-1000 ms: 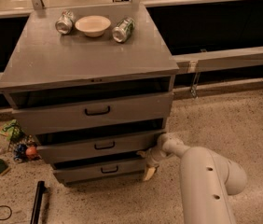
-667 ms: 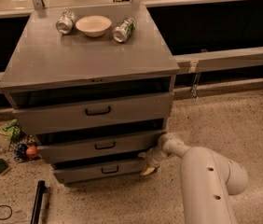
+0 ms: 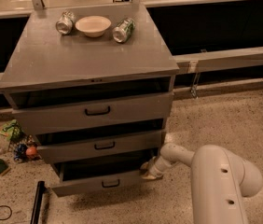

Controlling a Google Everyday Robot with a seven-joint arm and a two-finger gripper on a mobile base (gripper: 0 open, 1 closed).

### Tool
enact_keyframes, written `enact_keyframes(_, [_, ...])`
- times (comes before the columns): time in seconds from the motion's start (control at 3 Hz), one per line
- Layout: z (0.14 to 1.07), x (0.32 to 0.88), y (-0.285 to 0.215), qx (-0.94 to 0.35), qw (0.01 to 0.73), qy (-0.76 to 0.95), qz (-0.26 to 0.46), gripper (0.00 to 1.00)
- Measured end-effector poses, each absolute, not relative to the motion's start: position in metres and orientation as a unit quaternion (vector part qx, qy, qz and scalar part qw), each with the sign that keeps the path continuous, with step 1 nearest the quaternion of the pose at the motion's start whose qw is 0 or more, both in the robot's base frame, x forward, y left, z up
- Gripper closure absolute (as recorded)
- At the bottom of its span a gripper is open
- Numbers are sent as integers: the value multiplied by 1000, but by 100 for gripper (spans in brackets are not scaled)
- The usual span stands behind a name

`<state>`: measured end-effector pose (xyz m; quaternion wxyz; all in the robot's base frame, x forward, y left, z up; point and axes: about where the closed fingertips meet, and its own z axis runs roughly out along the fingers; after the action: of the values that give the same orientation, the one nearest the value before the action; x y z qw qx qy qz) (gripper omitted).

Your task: Open bottom drawer

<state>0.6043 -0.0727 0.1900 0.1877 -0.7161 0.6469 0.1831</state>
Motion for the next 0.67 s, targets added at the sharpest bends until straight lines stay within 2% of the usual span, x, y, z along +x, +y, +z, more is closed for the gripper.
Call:
enact_keyframes(0.33, [190,604,-73,-716,188,647,183,100])
enact_keyframes(0.67, [192,604,-73,-716,188,647,183,82])
